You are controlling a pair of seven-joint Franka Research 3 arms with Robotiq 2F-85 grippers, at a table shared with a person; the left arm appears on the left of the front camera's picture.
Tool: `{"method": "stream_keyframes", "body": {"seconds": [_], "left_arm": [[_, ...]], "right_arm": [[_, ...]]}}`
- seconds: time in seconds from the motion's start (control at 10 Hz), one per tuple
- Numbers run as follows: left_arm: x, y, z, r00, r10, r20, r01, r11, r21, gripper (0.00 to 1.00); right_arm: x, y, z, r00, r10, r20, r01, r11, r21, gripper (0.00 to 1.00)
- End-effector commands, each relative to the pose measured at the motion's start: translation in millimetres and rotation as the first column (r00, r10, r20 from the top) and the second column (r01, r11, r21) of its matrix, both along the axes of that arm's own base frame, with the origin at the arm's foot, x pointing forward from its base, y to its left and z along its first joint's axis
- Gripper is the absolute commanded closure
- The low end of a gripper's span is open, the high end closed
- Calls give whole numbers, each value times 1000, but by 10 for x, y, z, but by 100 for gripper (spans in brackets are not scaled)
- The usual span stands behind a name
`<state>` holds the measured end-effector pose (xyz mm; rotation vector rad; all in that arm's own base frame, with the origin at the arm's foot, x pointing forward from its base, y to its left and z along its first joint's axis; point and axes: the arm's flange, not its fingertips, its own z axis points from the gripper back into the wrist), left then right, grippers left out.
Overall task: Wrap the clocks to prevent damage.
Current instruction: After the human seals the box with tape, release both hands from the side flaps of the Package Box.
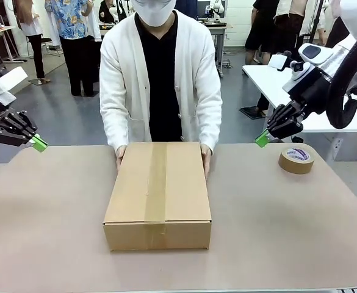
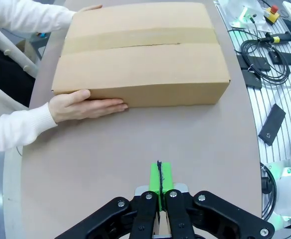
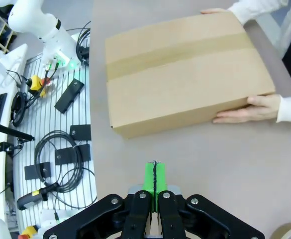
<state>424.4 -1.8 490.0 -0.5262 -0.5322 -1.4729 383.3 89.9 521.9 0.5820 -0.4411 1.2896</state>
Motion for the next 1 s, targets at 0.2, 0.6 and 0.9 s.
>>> {"method": "stream_keyframes", "body": {"seconds": [0.2, 0.6, 0.9], "left_arm": [[22, -1, 11, 1000, 4, 4, -4, 1000, -4, 100], [0, 2, 1, 1000, 0, 0, 0, 1000, 0, 100], [-80, -128, 70, 1000, -9, 3, 9, 997, 77, 71]], "right_arm": [[-7, -3, 44, 1000, -2, -18, 2, 1000, -2, 99], [-1, -2, 2, 1000, 2, -1, -2, 1000, 4, 99], [-367, -382, 114, 1000, -2, 16, 2, 999, 39, 21]]}}
